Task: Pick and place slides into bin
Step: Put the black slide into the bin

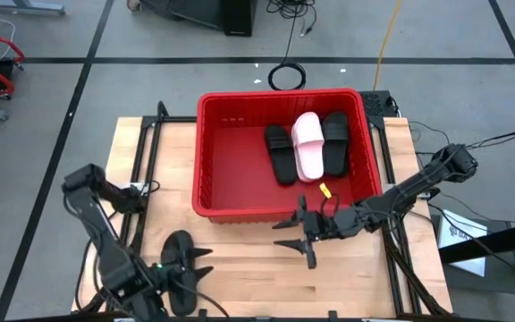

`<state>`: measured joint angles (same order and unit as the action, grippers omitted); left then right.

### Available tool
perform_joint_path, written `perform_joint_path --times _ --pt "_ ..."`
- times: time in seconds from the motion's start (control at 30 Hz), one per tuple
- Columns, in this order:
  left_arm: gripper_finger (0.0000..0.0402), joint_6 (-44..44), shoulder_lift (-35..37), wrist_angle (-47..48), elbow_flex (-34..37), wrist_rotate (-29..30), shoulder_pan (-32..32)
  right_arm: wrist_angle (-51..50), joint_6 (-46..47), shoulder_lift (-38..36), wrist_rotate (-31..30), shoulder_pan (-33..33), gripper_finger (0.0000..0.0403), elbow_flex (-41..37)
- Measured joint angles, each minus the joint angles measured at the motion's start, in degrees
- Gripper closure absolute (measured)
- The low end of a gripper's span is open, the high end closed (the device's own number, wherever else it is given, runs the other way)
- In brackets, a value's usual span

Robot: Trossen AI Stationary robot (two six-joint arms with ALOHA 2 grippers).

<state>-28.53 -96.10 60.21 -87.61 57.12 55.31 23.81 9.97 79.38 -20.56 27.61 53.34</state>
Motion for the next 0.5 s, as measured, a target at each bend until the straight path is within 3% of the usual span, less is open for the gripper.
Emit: perform_joint_path --times 0.17,0.5 --pt "0.0177 -3.04 -3.96 3.67 0.04 0.4 0.32 0.41 -0.4 -0.01 -0.15 0.99 0.0233 0.0" --pt "0.0177 -5.26 -4.13 3.56 0.04 -1.72 1.06 1.25 -2.75 -0.01 -0.35 0.49 0.0234 0.0"
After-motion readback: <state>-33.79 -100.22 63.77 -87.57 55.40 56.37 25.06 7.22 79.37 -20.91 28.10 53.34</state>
